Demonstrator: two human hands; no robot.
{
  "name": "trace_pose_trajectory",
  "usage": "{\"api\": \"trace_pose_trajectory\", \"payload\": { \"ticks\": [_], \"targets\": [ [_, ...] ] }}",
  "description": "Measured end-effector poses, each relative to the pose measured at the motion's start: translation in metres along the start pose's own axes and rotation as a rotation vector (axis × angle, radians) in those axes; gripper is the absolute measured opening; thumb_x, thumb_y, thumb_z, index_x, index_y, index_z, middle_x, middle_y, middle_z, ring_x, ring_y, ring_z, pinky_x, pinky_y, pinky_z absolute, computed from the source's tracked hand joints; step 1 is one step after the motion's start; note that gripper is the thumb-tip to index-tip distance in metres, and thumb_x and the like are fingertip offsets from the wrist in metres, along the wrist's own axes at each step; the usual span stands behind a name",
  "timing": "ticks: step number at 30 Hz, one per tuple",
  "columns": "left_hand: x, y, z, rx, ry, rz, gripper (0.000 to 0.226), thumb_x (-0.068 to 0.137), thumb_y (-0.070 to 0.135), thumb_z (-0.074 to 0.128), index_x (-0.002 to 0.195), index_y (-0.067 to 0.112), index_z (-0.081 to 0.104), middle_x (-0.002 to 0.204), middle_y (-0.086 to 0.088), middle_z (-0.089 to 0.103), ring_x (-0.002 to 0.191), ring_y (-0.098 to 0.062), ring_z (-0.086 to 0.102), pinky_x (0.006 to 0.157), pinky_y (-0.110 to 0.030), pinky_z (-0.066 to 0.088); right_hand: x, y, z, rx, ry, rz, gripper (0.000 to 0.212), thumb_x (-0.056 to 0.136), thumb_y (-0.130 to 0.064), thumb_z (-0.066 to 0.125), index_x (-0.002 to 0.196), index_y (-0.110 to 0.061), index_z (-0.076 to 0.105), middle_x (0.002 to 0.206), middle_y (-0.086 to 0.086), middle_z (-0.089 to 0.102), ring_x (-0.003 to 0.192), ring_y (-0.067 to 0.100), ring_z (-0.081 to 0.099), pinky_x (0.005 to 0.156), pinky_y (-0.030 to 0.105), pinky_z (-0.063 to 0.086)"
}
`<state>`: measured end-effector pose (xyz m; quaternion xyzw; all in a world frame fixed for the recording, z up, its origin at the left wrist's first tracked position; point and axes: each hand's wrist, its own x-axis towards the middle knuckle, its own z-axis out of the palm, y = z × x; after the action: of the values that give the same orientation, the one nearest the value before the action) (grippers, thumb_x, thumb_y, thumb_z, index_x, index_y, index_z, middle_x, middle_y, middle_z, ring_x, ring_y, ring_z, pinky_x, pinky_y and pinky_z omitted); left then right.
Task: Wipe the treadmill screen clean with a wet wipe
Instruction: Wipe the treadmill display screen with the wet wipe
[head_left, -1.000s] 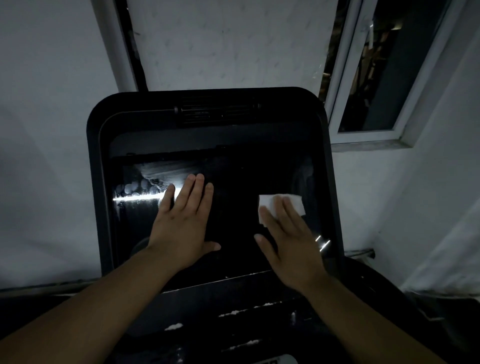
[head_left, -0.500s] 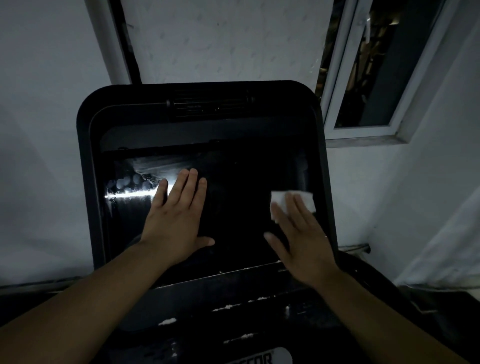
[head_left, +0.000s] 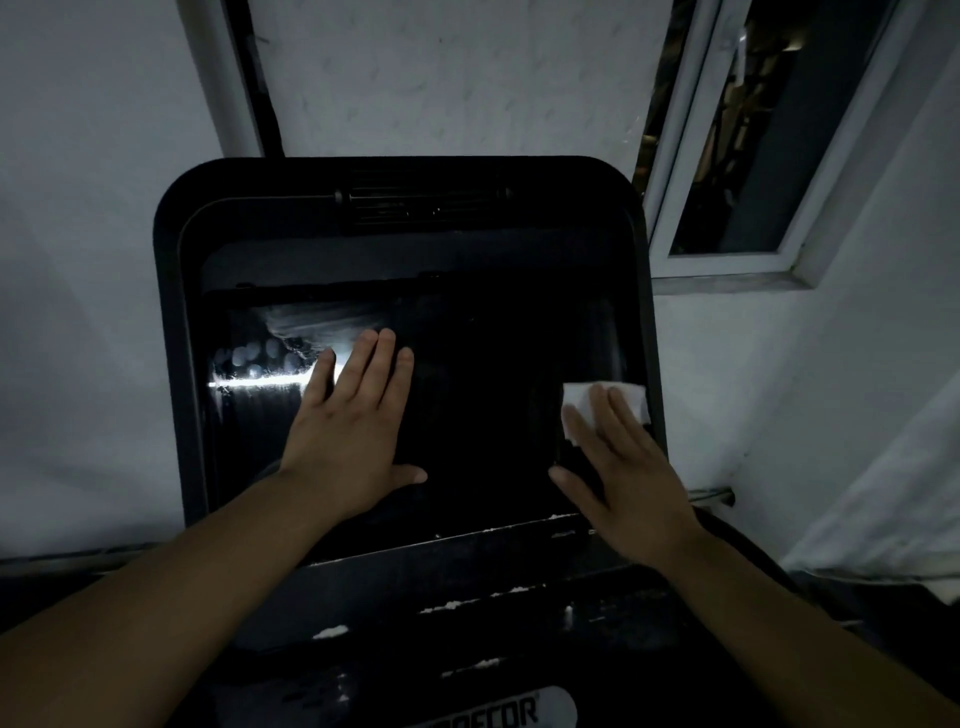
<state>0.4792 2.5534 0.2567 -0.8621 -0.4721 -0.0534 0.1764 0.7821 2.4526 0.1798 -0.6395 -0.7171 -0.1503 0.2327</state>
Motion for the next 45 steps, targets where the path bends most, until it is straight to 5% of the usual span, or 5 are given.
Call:
{"api": "trace_pose_trajectory", "payload": {
  "ticks": [6,14,33,41,45],
  "targets": [
    [0.0,0.001,-0.002,0.0,-0.016,-0.006,0.131,0.08,0.083,0.052,0.156,0.01,-0.026,0.163,-0.014,-0.035,0.149,-0.027,-0.035,0.124,-0.055,-0.01,0.078,0.01,-0.021,-0.011,-0.016,0.074,0.088,0.096,-0.078,0.012,0.162,-0.022,0.023,0.171,0.013,0.007,0.158,0.029,-0.001,0.126,0.045,0.014],
    [-0.001,0.001,-0.003,0.002,-0.019,-0.01,0.131,0.08,0.083,0.052,0.155,0.011,-0.027,0.164,-0.014,-0.033,0.15,-0.027,-0.034,0.124,-0.054,-0.01,-0.061,-0.035,0.023,0.023,-0.009,0.036,0.073,0.104,-0.063,0.036,0.161,-0.019,0.026,0.17,0.013,0.013,0.158,0.031,0.007,0.124,0.048,0.024],
    [0.0,0.0,-0.002,0.013,-0.033,-0.008,0.131,0.08,0.083,0.052,0.154,0.011,-0.028,0.163,-0.014,-0.035,0.15,-0.027,-0.034,0.124,-0.055,-0.008,-0.052,-0.008,0.016,-0.055,0.009,0.072,0.075,0.103,-0.064,0.036,0.16,-0.015,0.03,0.169,0.017,0.017,0.158,0.033,0.011,0.119,0.056,0.034],
    [0.0,-0.001,-0.001,0.006,-0.028,-0.004,0.131,0.079,0.084,0.051,0.155,0.011,-0.028,0.163,-0.014,-0.035,0.149,-0.027,-0.034,0.124,-0.055,-0.007,-0.051,-0.096,0.04,-0.017,0.005,0.003,0.079,0.1,-0.067,0.043,0.16,-0.018,0.031,0.17,0.013,0.014,0.158,0.03,0.008,0.126,0.047,0.019],
    [0.001,-0.001,0.0,0.012,-0.029,-0.005,0.131,0.08,0.084,0.05,0.155,0.011,-0.028,0.163,-0.014,-0.036,0.149,-0.027,-0.035,0.124,-0.055,-0.009,-0.063,-0.053,0.028,-0.055,0.016,0.048,0.074,0.102,-0.064,0.041,0.159,-0.017,0.033,0.169,0.015,0.019,0.157,0.032,0.014,0.12,0.052,0.034]
  ]
}}
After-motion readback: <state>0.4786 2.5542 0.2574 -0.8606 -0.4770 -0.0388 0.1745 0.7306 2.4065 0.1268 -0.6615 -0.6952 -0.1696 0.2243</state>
